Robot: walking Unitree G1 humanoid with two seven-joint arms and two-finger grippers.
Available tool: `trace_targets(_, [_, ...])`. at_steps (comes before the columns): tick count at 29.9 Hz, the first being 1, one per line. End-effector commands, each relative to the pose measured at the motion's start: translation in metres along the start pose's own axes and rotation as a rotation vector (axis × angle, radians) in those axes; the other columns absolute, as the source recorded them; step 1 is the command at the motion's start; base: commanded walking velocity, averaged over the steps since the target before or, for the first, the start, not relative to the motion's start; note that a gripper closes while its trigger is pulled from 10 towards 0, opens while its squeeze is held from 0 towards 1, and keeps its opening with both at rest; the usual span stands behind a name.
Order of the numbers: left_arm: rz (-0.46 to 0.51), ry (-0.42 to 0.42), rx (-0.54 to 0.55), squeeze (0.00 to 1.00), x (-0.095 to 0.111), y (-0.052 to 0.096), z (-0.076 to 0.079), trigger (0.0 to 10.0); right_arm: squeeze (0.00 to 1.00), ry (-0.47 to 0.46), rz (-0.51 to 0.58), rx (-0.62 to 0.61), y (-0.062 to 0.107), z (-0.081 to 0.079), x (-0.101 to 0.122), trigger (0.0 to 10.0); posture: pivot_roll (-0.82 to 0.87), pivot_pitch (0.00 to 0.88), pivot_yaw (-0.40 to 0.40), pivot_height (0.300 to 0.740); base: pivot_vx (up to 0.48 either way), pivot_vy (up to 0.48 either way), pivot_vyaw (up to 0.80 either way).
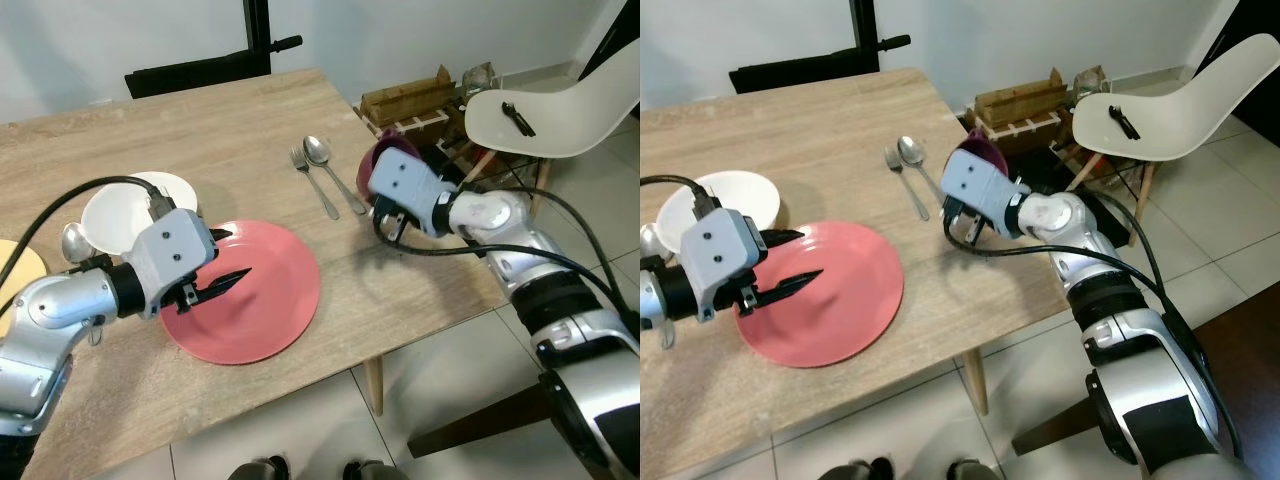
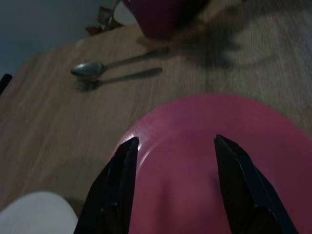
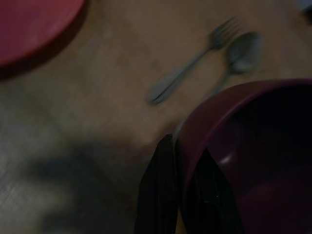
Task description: Setting the table
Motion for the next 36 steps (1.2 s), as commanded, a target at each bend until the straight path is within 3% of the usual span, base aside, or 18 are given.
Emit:
trace_targets(1, [-0.016, 0.005, -0.026, 0.00, -0.004, -0.002, 0.002, 10.0, 0.00, 0.030, -0.002, 0.053, -0.003, -0.006, 0.002, 10.0, -0.02, 0.059, 0.088, 0.740, 0.000, 0.000, 0.00])
trace_targets(6, [-0.015, 0.004, -0.041, 0.00, -0.004, -0.003, 0.003, 10.0, 0.00, 0.081, -0.021, 0.127, -0.004, -0.013, -0.002, 10.0, -0.02, 0.058, 0.093, 0.740, 0.000, 0.000, 0.00])
trace_targets(15, [-0.019, 0.005, -0.062, 0.00, -0.006, -0.004, 0.004, 10.0, 0.00, 0.086, 0.080, 0.209, 0.003, -0.010, 0.013, 10.0, -0.03, 0.053, 0.097, 0.740, 0.000, 0.000, 0.00])
trace_targets(17, [-0.019, 0.005, -0.072, 0.00, -0.006, -0.005, 0.006, 10.0, 0.00, 0.138, 0.091, 0.233, 0.007, -0.009, 0.016, 10.0, -0.03, 0.051, 0.097, 0.740, 0.000, 0.000, 0.00])
trace_targets(27, [-0.016, 0.004, -0.087, 0.00, -0.007, -0.007, 0.010, 10.0, 0.00, 0.209, 0.134, 0.323, 0.024, -0.012, 0.021, 10.0, -0.04, 0.051, 0.097, 0.740, 0.000, 0.000, 0.00])
trace_targets(36, [-0.014, 0.004, -0.094, 0.00, -0.008, -0.007, 0.013, 10.0, 0.00, 0.236, 0.167, 0.378, 0.022, -0.025, 0.028, 10.0, -0.04, 0.052, 0.093, 0.740, 0.000, 0.000, 0.00])
Point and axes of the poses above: a point about 5 cm out from each wrist's last joint towards the gripper, its own y axis pointing back from the gripper into the wrist, its own x axis along the axis of the wrist's last joint, z = x × y, the point moved 4 cm from there along -y, pointing out of the wrist towards the gripper, and after that the axes turned 7 degrees about y, right-handed, at the moved point
